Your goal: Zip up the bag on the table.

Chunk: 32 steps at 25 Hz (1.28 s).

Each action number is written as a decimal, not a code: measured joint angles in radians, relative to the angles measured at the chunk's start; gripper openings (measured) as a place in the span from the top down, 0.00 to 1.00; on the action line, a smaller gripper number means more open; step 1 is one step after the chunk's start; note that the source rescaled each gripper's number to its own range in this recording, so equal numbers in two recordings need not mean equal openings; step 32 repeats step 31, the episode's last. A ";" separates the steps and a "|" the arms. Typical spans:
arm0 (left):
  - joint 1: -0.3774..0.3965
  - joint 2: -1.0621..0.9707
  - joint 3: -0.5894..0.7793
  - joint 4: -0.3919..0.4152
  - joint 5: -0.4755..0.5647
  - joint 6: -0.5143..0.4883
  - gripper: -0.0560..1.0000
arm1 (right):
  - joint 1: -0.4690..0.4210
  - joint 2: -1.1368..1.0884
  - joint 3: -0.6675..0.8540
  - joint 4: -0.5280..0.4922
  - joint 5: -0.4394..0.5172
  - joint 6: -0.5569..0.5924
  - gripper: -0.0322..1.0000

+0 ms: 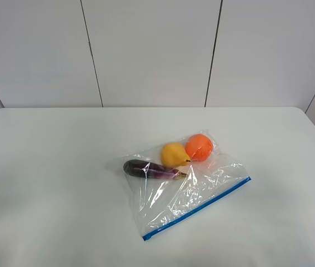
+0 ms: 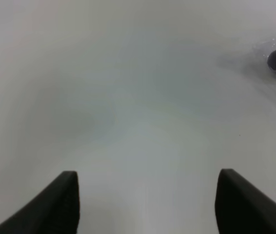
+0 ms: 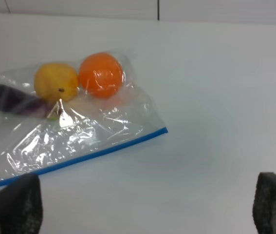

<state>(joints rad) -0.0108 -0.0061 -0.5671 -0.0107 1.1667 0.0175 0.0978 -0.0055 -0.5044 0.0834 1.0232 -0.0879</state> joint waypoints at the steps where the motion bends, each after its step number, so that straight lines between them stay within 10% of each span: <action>1: 0.000 0.000 0.000 0.000 0.000 0.000 0.06 | 0.000 0.000 0.000 0.000 0.000 0.001 0.07; 32: 0.000 0.000 0.000 0.000 0.000 0.000 0.06 | 0.000 0.000 0.013 -0.003 -0.004 0.030 0.07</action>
